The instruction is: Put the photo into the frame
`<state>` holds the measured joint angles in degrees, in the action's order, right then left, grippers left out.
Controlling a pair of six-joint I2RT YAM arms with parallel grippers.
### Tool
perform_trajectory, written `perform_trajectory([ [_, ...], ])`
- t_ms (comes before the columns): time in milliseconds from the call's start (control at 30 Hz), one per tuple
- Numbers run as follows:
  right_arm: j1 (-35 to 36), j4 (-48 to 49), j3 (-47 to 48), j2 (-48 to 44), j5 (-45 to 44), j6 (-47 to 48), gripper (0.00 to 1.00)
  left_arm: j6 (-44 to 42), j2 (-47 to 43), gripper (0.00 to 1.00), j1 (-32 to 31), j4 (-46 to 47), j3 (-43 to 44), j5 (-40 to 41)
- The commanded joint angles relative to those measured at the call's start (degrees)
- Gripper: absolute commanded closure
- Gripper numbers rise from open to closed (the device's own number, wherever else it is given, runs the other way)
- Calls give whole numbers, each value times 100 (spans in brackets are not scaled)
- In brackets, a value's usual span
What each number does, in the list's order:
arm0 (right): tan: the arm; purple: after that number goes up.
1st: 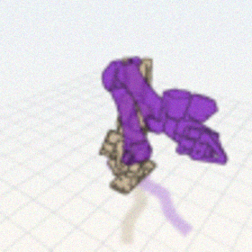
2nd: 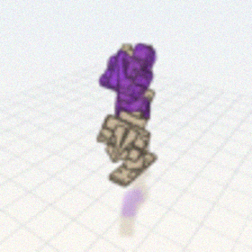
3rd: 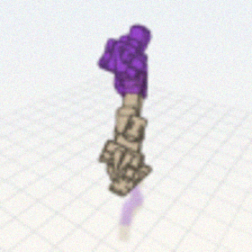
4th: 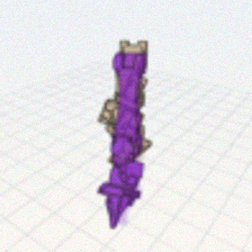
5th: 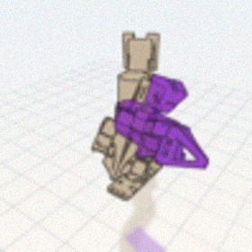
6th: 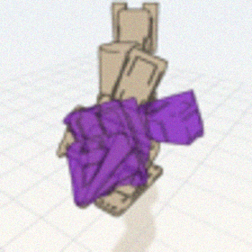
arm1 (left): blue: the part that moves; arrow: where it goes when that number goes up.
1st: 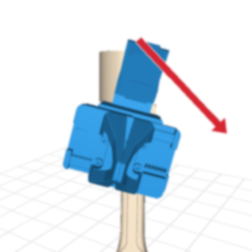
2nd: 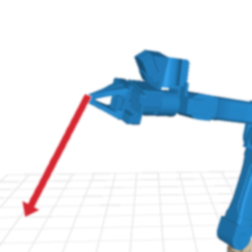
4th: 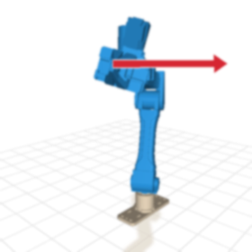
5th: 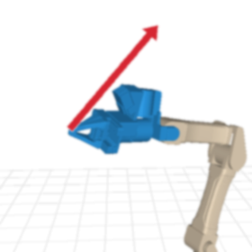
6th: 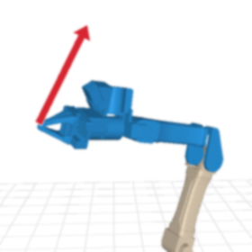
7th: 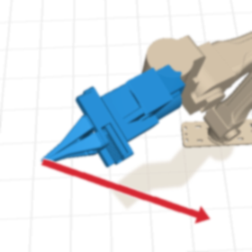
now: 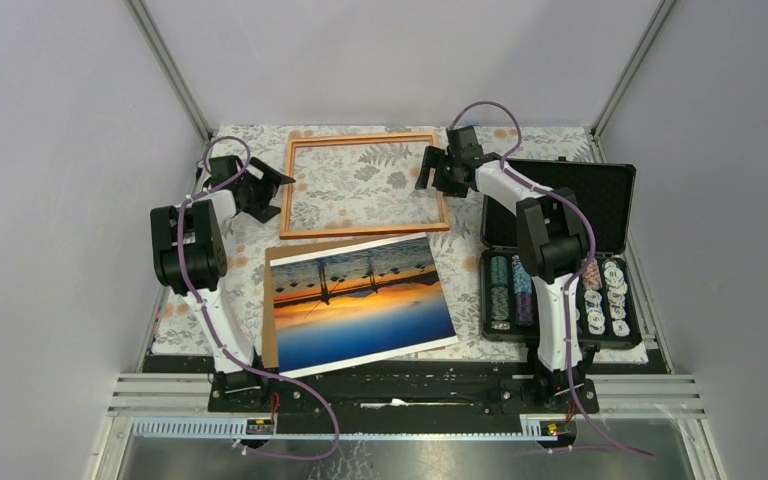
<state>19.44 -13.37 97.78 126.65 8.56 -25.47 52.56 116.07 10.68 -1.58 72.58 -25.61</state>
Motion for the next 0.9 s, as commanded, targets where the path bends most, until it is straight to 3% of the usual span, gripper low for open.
perform_trajectory([
  [0, 42, -179, 340, 137, -117, 102, 12, -26, -30, 1, 6, -255, -77, -72],
  [233, 42, -254, 453, 269, 17, 55, 12, -20, -41, 1, 11, -255, -68, -74],
  [467, -6, 389, 250, 296, 1265, -485, 11, -2, -49, 1, 13, -246, -72, -89],
  [867, -352, 3487, -1094, -121, 3083, -2319, 13, 78, -82, 1, 5, -148, -138, -155],
])
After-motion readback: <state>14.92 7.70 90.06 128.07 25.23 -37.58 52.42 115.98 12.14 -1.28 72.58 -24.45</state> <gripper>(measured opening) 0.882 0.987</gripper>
